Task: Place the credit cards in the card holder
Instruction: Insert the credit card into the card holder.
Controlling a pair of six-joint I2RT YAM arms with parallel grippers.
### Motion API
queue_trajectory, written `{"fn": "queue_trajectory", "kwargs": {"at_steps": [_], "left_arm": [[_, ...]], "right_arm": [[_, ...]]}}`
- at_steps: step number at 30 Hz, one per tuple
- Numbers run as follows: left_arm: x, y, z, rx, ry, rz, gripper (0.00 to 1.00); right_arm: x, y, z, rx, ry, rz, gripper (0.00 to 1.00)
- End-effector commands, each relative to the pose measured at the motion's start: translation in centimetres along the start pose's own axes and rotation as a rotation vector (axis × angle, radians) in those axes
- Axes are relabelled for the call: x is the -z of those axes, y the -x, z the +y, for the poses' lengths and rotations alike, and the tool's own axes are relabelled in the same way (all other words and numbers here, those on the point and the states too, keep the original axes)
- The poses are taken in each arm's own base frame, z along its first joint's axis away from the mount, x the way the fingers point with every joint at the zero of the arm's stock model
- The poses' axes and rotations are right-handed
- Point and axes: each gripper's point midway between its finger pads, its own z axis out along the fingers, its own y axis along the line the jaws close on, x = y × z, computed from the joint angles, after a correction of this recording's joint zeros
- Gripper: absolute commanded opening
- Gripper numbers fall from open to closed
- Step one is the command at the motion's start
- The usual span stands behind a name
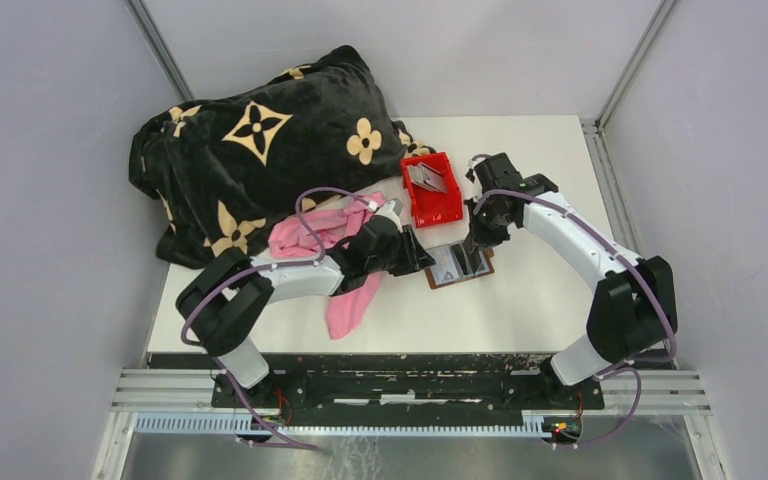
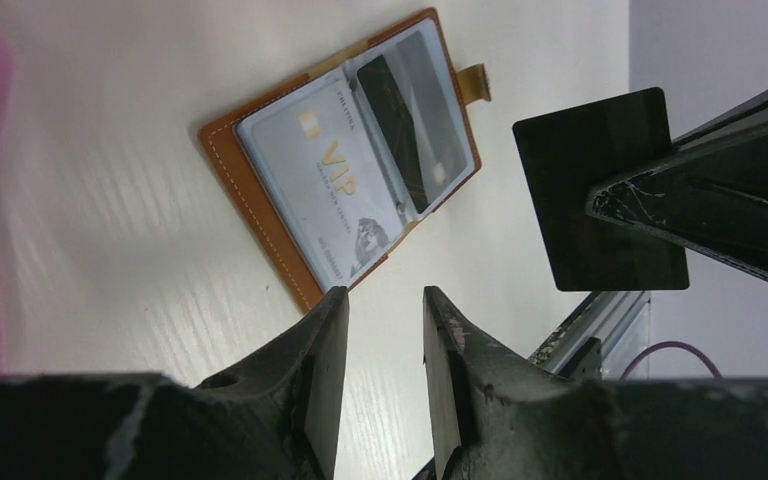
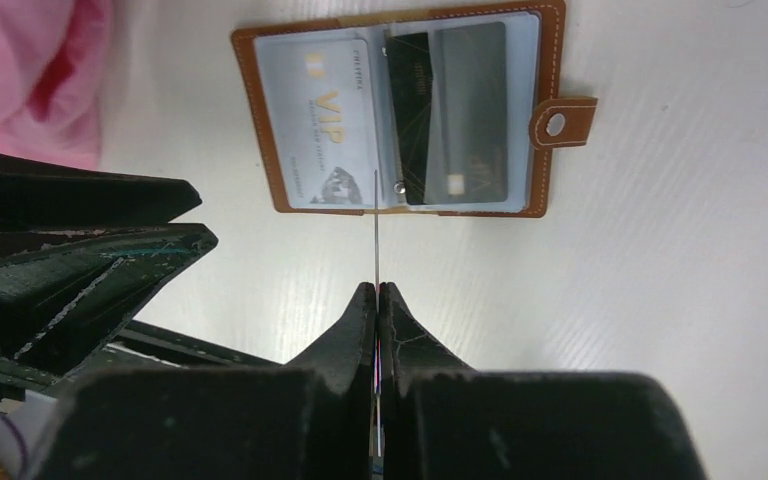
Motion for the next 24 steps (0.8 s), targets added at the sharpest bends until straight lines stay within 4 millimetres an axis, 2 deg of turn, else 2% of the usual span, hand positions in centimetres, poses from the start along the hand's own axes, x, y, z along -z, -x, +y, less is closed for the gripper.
{"fn": "queue_trajectory", "kwargs": {"at_steps": [1, 12, 24], "left_arm": [[-1.3, -0.2, -0.6, -0.083, 0.012, 0.006, 0.40], [-4.1, -2.7, -0.2, -0.109, 0.069, 0.094, 0.40], [-5.1, -4.3, 2.9, -0.120, 0.219, 0.162, 0.40]], "right_arm": [[-0.1, 1.0, -1.1, 0.099, -0.097, -0.007, 0.01], [-2.2, 1.2, -3.9, 0.153, -0.257, 0.026, 0.01], [-4.5, 2.7, -5.5, 0.165, -0.356, 0.038, 0.01]]}}
